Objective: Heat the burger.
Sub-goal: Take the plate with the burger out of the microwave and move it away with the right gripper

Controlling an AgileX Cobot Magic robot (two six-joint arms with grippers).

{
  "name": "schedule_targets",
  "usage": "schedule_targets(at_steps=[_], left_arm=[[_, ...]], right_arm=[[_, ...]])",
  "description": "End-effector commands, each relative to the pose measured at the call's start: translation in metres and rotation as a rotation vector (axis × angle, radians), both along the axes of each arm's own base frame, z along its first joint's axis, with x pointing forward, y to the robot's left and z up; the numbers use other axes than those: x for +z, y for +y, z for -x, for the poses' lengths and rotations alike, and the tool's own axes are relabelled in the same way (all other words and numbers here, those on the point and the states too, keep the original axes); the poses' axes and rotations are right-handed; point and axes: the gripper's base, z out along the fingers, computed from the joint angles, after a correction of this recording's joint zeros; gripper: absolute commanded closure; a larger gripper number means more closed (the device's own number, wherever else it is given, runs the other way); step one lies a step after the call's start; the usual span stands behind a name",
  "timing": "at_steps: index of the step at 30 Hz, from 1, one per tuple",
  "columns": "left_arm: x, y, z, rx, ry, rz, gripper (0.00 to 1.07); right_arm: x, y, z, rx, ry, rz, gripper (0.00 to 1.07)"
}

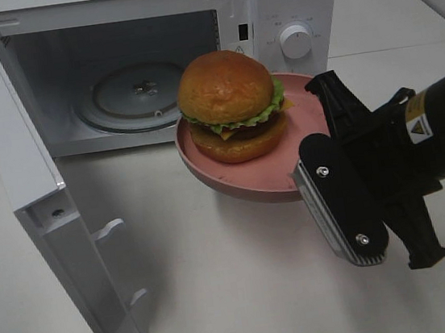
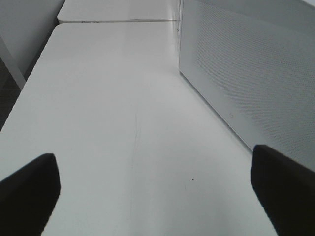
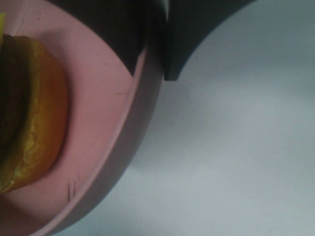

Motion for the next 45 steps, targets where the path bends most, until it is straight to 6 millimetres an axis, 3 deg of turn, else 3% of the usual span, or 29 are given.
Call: schedule_targets(at_steps=[1, 14, 25, 33, 35, 45], left_arm=[[0.000, 0.000, 0.002, 0.004, -0.026, 0.007, 0.06], [0.000, 0.000, 0.002, 0.004, -0.026, 0.007, 0.06], [0.000, 0.000, 0.002, 0.004, -0.026, 0.007, 0.06], [0.000, 0.000, 0.002, 0.004, -0.026, 0.007, 0.06], [0.000, 0.000, 0.002, 0.004, -0.026, 0.007, 0.06], [0.000, 0.000, 0.002, 0.004, -0.026, 0.007, 0.06]], right_arm=[[0.011, -0.004, 0.003, -0.021, -0.057, -0.062, 1.07], [0.020, -0.033, 0.040, -0.048, -0.070, -0.077, 1.07], [0.035, -0.054, 0.053, -0.168, -0.113, -0.085, 1.07], [0.039, -0.074, 0.058, -0.370, -0.100, -0.048, 1.07], [0.037, -0.084, 0.057, -0.519, -0.094, -0.009, 1.07], [0.038, -0.101, 0.057, -0.813, -0.110, -0.004, 1.07]])
